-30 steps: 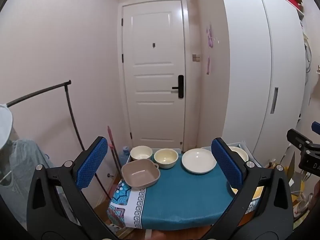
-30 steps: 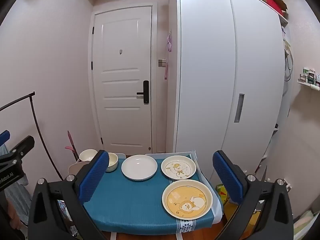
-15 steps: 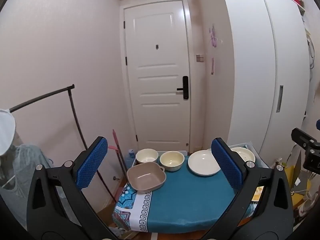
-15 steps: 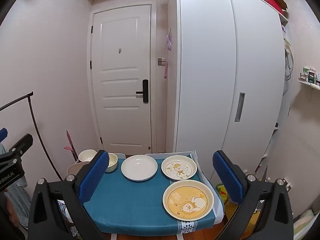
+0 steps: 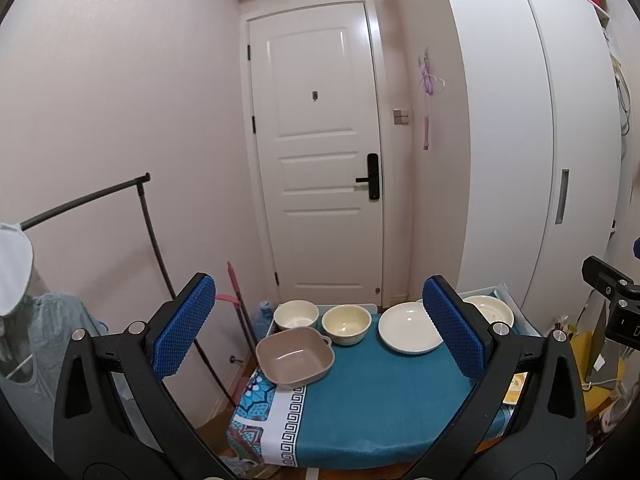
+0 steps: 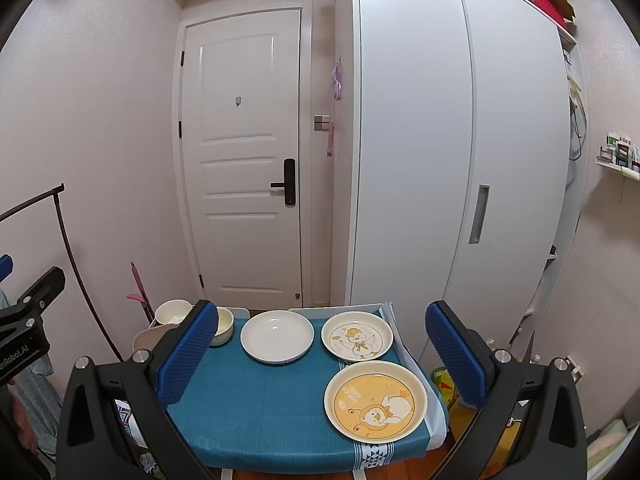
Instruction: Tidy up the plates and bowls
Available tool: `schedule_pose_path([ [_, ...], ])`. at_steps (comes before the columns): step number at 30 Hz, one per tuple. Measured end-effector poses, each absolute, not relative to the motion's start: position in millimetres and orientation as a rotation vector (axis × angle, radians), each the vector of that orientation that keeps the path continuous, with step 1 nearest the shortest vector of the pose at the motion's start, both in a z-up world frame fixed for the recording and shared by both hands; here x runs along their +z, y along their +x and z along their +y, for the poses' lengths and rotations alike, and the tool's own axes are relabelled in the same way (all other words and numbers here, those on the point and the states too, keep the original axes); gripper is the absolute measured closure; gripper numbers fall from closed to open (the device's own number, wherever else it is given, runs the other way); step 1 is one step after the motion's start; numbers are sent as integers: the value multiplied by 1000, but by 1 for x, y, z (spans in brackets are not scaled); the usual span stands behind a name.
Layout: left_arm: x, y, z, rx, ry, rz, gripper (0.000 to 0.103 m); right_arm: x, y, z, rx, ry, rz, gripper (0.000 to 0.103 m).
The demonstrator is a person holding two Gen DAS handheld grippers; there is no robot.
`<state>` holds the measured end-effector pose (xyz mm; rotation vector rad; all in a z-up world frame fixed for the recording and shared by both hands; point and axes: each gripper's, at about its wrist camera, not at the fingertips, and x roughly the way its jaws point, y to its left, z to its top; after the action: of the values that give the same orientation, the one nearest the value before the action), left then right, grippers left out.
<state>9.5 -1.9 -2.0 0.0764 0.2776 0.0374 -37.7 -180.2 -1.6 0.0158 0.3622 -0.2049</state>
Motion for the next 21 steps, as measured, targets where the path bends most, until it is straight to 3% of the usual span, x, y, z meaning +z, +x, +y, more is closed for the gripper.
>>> schedule_pose_path([
  [21,1,8,1,33,73,286,0,-8,-36,-183,-201,15,368,0],
])
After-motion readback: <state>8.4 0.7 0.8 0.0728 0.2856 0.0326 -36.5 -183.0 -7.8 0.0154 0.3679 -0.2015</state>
